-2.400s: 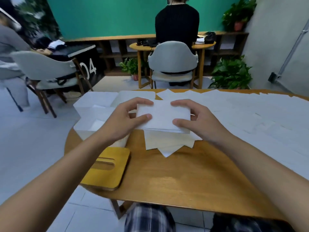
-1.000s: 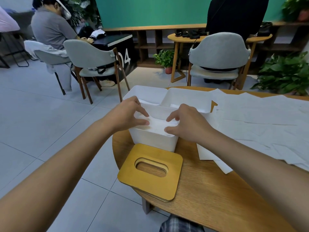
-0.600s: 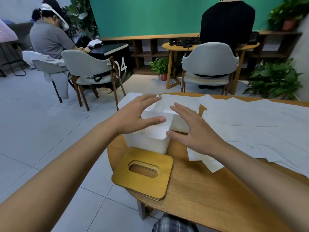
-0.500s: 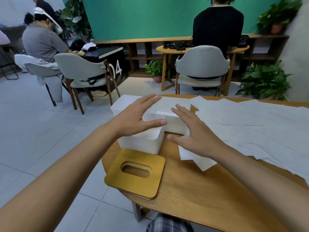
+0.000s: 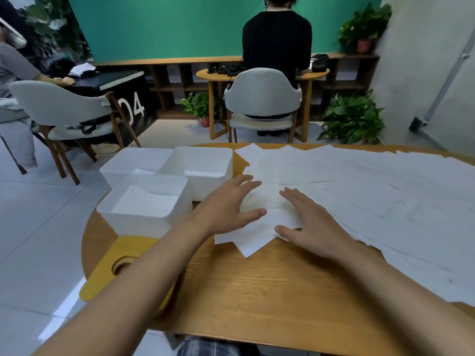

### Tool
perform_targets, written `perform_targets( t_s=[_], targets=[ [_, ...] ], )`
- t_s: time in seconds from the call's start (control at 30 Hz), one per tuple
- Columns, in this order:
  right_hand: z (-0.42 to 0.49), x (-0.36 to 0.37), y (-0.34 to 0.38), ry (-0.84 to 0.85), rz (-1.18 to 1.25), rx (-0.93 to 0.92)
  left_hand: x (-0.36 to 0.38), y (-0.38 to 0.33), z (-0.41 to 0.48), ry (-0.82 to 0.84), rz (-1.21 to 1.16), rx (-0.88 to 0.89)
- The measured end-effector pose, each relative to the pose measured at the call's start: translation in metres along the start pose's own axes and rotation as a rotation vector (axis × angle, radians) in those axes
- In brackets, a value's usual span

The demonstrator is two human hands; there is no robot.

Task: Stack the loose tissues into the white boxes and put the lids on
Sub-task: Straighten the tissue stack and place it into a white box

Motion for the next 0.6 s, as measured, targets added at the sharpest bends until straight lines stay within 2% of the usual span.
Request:
perform_targets(
  t_s=[0.1,0.3,0.6],
  targets=[
    [0.001,0.001,-0.021,-0.017,0.007,0.018,0.022,-0.013,0.012,-0.075,0.006,0.038],
    [0.008,0.006,-0.046,-0.047,-0.029,0.009,0.066,-0.007,0.036,-0.045,-0.067,-0.025],
    [0.014,0.015,-0.051,-0.169,-0.044,-0.007,0.086,0.004,0.045,-0.276,-0.057,0.005]
  ],
)
Point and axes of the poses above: each hand's wrist, its own z-axis towards the middle knuckle, its own x-axis out of the palm, y = z × x, the point moved 2 cm from there along z, towards the middle knuckle, and after that the axes turned 5 degrees about x, right-handed, at the moved point
